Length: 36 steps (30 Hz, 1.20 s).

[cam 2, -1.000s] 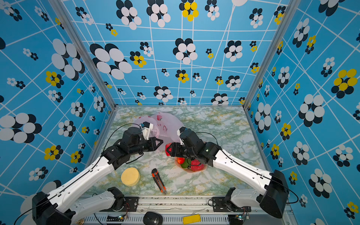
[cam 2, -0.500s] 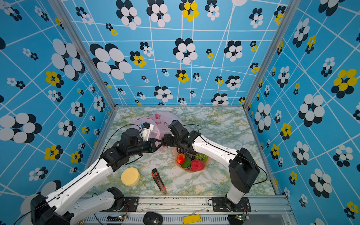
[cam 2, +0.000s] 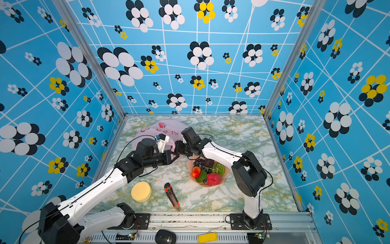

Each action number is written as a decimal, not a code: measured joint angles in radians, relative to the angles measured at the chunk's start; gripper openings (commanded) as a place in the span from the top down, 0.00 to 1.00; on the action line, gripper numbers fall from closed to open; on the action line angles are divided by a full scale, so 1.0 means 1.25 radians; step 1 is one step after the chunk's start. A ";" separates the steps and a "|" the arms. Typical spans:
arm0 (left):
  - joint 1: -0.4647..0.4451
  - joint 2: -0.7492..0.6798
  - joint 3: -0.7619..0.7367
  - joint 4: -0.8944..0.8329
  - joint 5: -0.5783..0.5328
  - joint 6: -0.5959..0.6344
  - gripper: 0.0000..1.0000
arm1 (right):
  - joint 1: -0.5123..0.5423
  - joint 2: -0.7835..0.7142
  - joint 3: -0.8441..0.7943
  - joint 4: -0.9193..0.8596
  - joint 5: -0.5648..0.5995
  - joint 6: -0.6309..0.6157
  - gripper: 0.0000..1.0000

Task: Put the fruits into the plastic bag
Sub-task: 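Open the right gripper inside the bag and withdraw it upward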

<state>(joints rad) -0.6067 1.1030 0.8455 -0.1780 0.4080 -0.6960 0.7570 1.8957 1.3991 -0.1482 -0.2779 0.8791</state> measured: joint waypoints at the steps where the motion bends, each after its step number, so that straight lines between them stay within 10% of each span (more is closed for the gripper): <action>1: -0.001 0.000 0.000 0.006 0.007 0.000 1.00 | -0.005 0.004 -0.001 0.013 -0.002 0.016 0.40; 10: -0.001 -0.008 0.000 0.039 0.032 0.000 1.00 | -0.074 0.009 -0.040 0.107 -0.004 0.139 0.36; 19: 0.020 -0.019 -0.016 0.080 0.063 -0.006 1.00 | -0.053 0.057 0.012 0.139 -0.045 0.179 0.02; 36: 0.150 -0.161 -0.108 0.101 0.127 -0.045 1.00 | -0.145 0.011 0.019 0.100 0.119 0.025 0.01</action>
<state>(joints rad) -0.4191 0.9012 0.7105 -0.0521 0.5667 -0.7521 0.5758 1.9095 1.4223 -0.0231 -0.1287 0.9104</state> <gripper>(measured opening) 0.040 0.994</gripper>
